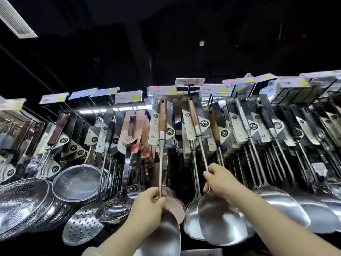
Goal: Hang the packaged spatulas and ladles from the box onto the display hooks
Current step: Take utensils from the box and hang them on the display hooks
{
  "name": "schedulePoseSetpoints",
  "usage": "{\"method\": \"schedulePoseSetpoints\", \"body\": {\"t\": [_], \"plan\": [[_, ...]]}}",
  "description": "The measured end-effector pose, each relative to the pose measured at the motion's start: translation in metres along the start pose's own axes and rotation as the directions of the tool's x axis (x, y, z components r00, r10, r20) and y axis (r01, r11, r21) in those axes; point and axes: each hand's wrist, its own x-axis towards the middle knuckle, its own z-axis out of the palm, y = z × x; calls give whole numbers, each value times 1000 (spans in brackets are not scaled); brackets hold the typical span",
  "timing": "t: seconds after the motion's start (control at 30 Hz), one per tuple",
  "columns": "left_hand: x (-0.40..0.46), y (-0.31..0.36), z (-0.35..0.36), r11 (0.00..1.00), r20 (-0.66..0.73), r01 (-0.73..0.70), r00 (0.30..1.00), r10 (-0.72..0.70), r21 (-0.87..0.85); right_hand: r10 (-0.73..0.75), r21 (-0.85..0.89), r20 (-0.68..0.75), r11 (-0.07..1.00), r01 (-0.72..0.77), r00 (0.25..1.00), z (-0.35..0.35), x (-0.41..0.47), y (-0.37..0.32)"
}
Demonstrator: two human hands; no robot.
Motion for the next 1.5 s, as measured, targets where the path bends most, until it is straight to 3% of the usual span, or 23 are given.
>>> {"method": "schedulePoseSetpoints", "body": {"t": [0.37, 0.53, 0.67, 0.8, 0.93, 1.13, 1.3, 1.5], "plan": [[4, 4, 7, 997, 12, -50, 999, 51, -51, 38, 47, 91, 998, -42, 995, 13, 11, 5], [6, 8, 11, 997, 24, -64, 998, 65, -51, 61, -37, 63, 998, -59, 996, 22, 22, 21], [10, 13, 14, 994, 33, -76, 996, 79, -73, 66, 38, 87, 997, -69, 994, 33, 29, 30], [11, 16, 18, 992, 70, -80, 994, 87, -100, -34, -135, -70, 991, 25, 997, 39, 20, 38], [17, 19, 31, 991, 95, -86, 991, 96, -98, -146, -9, -219, 989, 148, 965, 24, -3, 30], [32, 36, 61, 988, 102, -102, 988, 114, -117, -125, 352, -60, 926, 138, 990, -8, -17, 14], [40, 41, 81, 986, 107, -129, 984, 141, -107, -212, 328, -13, 922, 204, 977, -12, -8, -1], [41, 38, 83, 983, 86, -127, 987, 139, -132, -247, 109, 37, 964, 242, 968, 2, 5, -10]]}}
